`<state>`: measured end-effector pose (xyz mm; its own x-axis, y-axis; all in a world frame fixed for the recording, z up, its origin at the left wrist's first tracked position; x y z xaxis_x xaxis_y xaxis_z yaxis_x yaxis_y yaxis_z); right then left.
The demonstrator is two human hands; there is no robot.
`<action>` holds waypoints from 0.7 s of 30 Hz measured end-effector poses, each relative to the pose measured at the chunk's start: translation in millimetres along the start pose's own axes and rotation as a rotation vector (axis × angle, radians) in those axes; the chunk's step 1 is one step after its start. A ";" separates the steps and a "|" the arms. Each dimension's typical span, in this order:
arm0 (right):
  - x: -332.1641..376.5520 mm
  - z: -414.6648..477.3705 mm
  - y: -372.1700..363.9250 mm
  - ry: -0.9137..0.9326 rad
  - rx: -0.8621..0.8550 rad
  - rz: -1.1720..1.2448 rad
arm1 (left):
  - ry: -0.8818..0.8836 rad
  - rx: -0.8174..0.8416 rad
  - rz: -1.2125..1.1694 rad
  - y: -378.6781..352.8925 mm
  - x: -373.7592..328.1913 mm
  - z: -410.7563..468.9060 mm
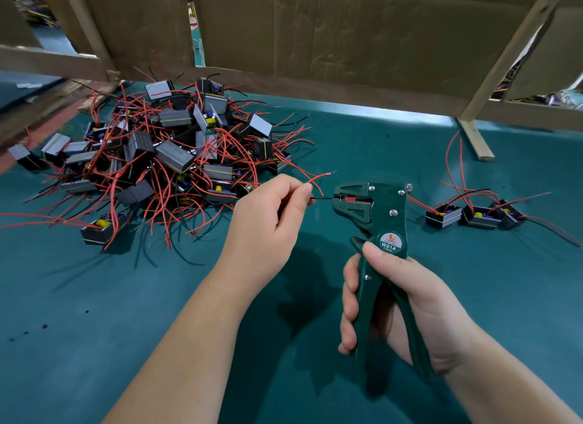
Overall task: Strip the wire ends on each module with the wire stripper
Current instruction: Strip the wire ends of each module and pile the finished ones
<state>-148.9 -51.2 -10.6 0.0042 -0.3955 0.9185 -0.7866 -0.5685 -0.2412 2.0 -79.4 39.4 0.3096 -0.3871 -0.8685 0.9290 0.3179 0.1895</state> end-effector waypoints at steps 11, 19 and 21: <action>12.6 10.1 21.5 0.154 -0.071 0.261 | 0.339 0.026 -0.210 -10.3 26.8 -2.8; 0.2 8.9 -17.6 0.097 0.209 0.070 | 0.610 -0.006 -0.918 -33.2 26.3 -10.8; -2.8 10.1 -21.1 0.103 0.212 0.042 | 0.626 0.066 -0.961 -43.5 20.2 -13.9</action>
<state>-126.1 -45.4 -11.2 -0.0975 -0.3528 0.9306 -0.6373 -0.6960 -0.3306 -34.9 -89.1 7.2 -0.6711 0.0592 -0.7390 0.7412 0.0710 -0.6675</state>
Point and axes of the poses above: each hand's wrist, its own z-axis towards the middle knuckle, its own y-axis out of the back of the hand, x = y × z, the point moved 8 cm from there along z, towards the middle knuckle, and after that the axes turned 13 degrees about -z, right-handed, at the moved point
